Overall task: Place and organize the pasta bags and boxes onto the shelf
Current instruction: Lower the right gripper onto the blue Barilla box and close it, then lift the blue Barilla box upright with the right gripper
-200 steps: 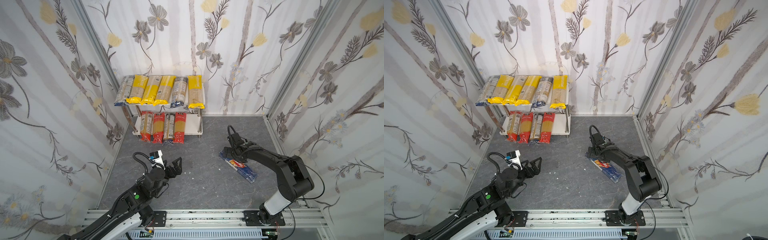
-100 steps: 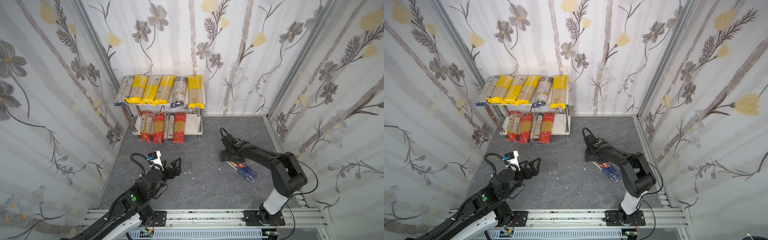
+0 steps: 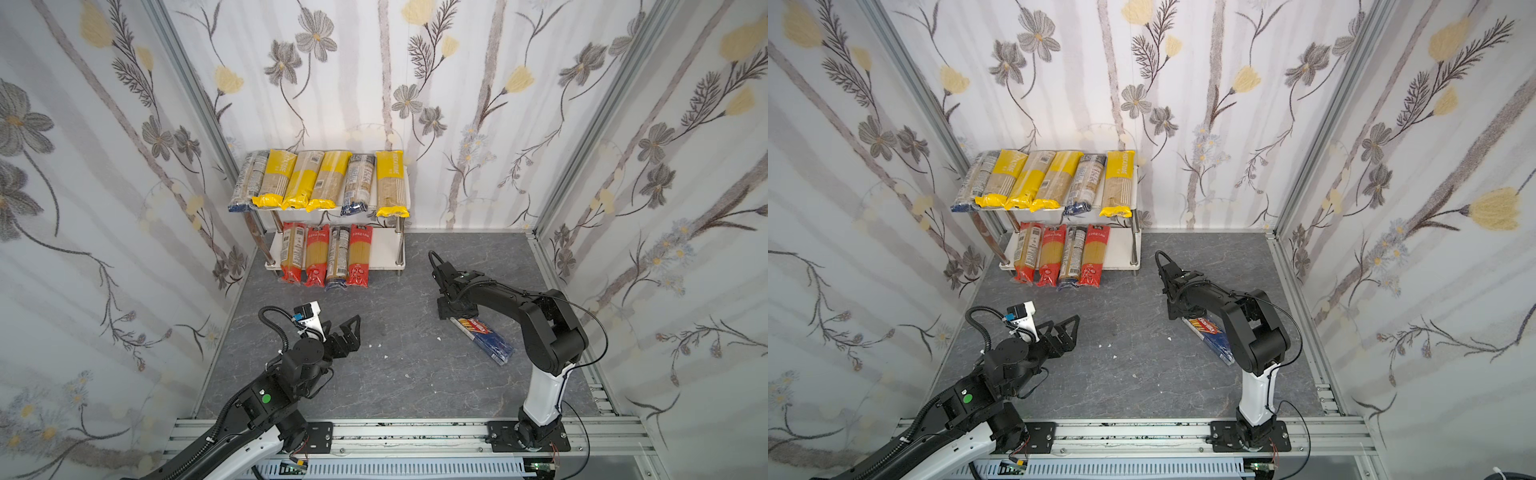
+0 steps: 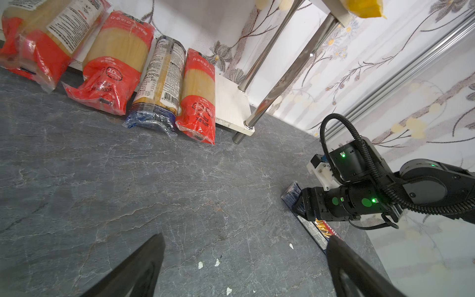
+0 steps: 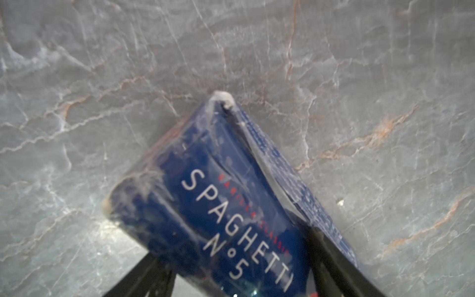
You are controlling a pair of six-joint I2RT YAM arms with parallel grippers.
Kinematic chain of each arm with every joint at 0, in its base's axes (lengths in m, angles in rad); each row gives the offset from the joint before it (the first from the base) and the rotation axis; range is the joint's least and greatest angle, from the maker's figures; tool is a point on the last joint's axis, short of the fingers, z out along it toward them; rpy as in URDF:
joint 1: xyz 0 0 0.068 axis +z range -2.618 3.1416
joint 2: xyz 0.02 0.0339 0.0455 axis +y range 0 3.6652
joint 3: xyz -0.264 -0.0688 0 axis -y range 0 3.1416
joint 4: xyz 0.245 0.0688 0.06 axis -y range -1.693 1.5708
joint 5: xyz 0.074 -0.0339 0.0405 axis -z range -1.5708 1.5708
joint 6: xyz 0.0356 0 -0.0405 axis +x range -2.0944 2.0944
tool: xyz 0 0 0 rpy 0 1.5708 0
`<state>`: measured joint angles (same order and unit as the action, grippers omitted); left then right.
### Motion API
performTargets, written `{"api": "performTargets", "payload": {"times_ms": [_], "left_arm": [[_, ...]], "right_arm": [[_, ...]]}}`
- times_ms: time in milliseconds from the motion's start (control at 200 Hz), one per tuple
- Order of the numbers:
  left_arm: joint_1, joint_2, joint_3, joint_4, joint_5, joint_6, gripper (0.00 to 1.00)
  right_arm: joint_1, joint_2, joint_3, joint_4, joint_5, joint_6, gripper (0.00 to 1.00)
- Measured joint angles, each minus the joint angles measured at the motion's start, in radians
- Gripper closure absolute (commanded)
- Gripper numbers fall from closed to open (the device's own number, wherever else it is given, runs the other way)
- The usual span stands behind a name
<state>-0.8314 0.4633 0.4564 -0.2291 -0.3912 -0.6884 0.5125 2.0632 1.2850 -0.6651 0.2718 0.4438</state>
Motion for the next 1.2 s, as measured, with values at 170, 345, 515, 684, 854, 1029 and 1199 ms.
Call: {"api": "performTargets", "payload": {"times_ms": [170, 345, 515, 684, 854, 1029, 1199], "left_arm": [[0.0, -0.001, 0.012, -0.016, -0.017, 0.0, 0.0], [0.0, 0.002, 0.028, -0.029, -0.035, 0.001, 0.0], [0.002, 0.013, 0.038, -0.03, -0.05, 0.005, 0.0], [0.002, 0.01, 0.039, -0.03, -0.048, 0.003, 0.0], [0.002, 0.001, 0.029, -0.031, -0.03, -0.008, 0.0], [0.002, -0.032, 0.009, -0.031, 0.016, -0.028, 0.0], [0.002, -0.075, -0.017, -0.033, 0.057, -0.056, 0.0]], "right_arm": [[-0.034, 0.059, 0.095, 0.005, -0.016, 0.0, 0.43], [-0.087, 0.156, 0.272, 0.005, -0.082, 0.002, 0.39], [-0.127, 0.181, 0.368, 0.042, -0.13, 0.011, 0.01], [-0.1, 0.046, 0.224, 0.053, -0.111, 0.01, 0.0], [-0.031, -0.156, -0.046, 0.082, -0.07, 0.056, 0.0], [-0.021, -0.296, -0.288, 0.134, -0.056, 0.117, 0.0], [-0.008, -0.377, -0.41, 0.168, -0.088, 0.143, 0.0]]}}
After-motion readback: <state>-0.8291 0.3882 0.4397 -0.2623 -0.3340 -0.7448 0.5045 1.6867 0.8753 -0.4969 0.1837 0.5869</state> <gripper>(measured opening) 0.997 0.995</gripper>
